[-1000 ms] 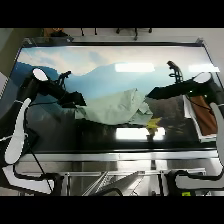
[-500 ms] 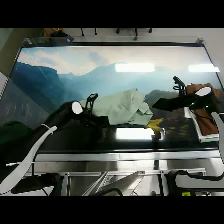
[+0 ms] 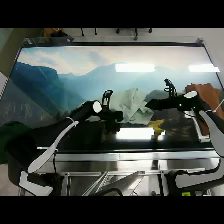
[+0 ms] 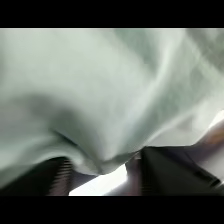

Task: Fold the shirts.

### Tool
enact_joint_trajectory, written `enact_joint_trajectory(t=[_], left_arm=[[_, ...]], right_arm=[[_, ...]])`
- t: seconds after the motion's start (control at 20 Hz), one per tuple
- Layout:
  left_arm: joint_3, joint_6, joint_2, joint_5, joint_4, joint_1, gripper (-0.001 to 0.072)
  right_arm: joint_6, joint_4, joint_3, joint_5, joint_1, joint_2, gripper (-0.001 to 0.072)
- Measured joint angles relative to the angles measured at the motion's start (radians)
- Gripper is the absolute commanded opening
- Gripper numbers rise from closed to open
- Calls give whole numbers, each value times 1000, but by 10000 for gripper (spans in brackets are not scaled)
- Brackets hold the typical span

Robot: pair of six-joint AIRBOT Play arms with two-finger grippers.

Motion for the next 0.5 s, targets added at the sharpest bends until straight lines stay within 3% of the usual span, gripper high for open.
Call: enact_joint_trajectory(t=[0.05,0.15,0.5], left_arm=[[20,0,-11,-2,0,3,21],[46,-3,-29,-23,0,12,20],[79,20,109,-115,40,70,18]], right_arm=[[-16,19,0,-5,7,-9,202],[-43,45,0,-14,18,-22,26],[-72,72,48,34,-15,24,16]])
